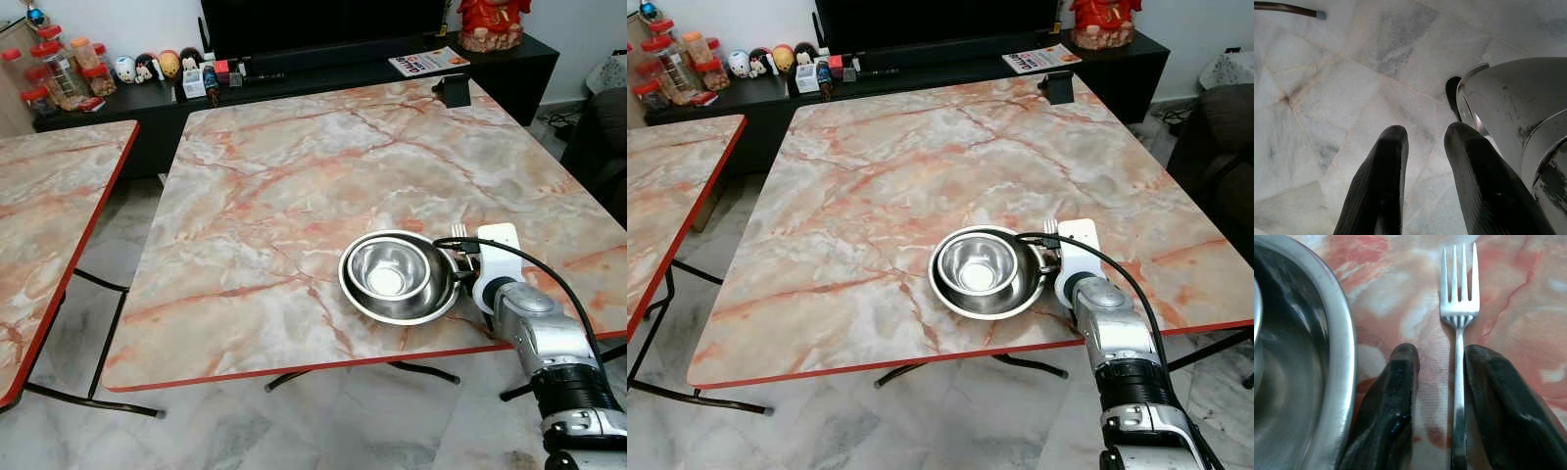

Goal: Setting the table

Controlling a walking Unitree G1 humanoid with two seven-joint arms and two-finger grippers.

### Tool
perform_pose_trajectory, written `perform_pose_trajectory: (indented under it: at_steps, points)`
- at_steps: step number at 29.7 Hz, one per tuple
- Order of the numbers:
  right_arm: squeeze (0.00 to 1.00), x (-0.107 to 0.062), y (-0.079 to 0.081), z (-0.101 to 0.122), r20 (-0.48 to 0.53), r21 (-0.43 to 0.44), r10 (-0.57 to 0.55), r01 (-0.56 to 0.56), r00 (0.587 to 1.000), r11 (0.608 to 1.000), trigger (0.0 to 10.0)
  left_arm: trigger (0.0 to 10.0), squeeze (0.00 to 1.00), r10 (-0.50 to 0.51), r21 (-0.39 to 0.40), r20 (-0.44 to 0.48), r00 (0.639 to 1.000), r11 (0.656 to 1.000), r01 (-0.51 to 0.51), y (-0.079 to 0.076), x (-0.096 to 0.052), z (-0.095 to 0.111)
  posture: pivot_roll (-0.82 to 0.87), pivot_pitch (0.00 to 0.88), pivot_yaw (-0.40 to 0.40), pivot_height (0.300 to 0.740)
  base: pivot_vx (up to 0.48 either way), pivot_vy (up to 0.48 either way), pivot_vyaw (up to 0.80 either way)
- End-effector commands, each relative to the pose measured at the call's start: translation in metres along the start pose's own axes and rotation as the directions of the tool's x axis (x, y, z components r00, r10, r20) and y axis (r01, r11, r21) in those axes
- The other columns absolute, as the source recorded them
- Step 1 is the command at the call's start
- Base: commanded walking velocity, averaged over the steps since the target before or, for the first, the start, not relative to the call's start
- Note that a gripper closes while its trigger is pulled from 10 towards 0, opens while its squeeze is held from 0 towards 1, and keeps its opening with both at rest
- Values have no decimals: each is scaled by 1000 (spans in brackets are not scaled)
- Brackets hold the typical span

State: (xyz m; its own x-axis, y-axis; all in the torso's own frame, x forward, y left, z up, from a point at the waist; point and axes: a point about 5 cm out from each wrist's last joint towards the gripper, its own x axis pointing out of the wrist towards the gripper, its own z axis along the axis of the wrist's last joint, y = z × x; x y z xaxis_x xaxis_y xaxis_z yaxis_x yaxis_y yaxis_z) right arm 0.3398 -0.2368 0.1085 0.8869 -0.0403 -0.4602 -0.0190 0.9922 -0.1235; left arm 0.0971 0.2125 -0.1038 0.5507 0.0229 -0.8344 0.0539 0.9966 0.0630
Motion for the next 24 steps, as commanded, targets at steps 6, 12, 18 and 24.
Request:
perform_pose_trajectory:
  at_steps: [6, 12, 18, 24]
  points:
    - [953, 1, 5, 7, 36, -3, 21, -21, 999, 1000, 10000, 10000, 0, 13, 6, -30, 999, 1000, -12, 6, -3, -7, -127, 58, 96, 736, 0, 0, 0]
    - [957, 1, 6, 9, 47, -10, 35, -34, 998, 999, 10000, 10000, 0, 12, 6, -31, 999, 1000, -12, 6, -3, -7, -127, 58, 96, 736, 0, 0, 0]
    - [0, 1, 3, 15, 88, -4, 6, -5, 996, 1000, 10000, 10000, 0, 12, 6, -29, 1000, 1000, -12, 6, -3, -7, -127, 57, 96, 736, 0, 0, 0]
    - [0, -2, -11, 28, 137, 1, -108, 109, 985, 994, 10000, 10000, 0, 9, 7, -29, 1000, 1000, -9, 6, -3, -6, -130, 57, 98, 736, 0, 0, 0]
